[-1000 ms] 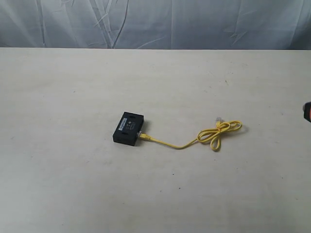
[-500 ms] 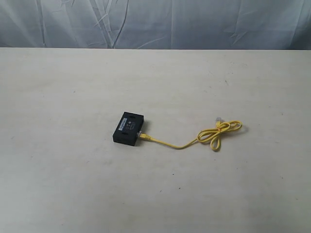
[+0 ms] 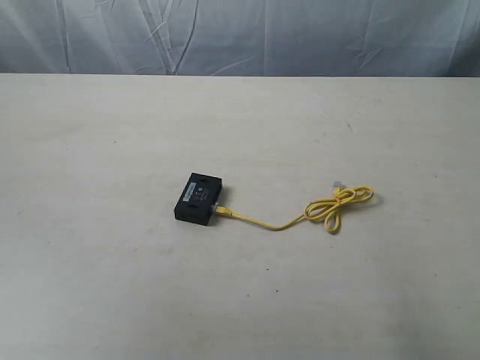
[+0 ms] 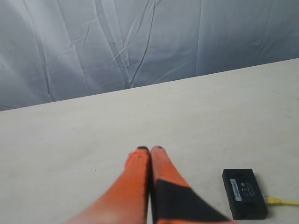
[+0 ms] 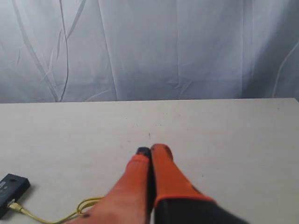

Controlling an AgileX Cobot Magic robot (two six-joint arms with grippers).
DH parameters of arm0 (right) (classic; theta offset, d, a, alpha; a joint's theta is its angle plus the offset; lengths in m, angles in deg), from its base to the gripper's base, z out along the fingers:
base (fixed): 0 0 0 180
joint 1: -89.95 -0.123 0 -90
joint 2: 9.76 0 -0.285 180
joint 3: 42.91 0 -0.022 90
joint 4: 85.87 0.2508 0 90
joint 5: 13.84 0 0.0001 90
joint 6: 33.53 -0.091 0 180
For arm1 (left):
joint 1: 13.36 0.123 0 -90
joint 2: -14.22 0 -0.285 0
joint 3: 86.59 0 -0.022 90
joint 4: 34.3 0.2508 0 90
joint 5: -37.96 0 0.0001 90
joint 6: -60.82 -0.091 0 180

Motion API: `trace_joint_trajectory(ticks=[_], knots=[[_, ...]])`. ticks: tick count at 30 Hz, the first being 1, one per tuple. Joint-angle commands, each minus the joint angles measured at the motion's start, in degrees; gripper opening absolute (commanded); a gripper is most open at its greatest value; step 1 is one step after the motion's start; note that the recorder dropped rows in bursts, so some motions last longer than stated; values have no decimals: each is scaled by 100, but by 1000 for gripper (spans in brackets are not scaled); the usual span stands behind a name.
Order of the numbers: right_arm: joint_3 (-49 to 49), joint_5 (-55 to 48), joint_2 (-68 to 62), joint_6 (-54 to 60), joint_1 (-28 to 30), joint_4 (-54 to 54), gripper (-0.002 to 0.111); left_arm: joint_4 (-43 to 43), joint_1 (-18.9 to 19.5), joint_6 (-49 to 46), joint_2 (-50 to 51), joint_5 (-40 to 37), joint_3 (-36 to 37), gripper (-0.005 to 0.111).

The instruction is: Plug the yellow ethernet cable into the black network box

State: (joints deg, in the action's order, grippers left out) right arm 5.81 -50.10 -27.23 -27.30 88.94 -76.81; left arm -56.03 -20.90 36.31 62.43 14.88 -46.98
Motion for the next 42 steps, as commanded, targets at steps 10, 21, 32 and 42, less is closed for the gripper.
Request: trace_joint_trajectory(ticks=[10,21,32,42], knots=[[144,10,20,-985,31,-1057,0,7,-2,12,-43,38,40,0],[1524,750,769,-985,-137,-1137,0,7,-2,12,-43,38,40,0],[2184,1140,968,-961,-453,-1137,0,7,-2,12,-43,38,40,0],[2850,1508,968,-961,-494,-906,0,7,-2,12,-43,38,40,0]])
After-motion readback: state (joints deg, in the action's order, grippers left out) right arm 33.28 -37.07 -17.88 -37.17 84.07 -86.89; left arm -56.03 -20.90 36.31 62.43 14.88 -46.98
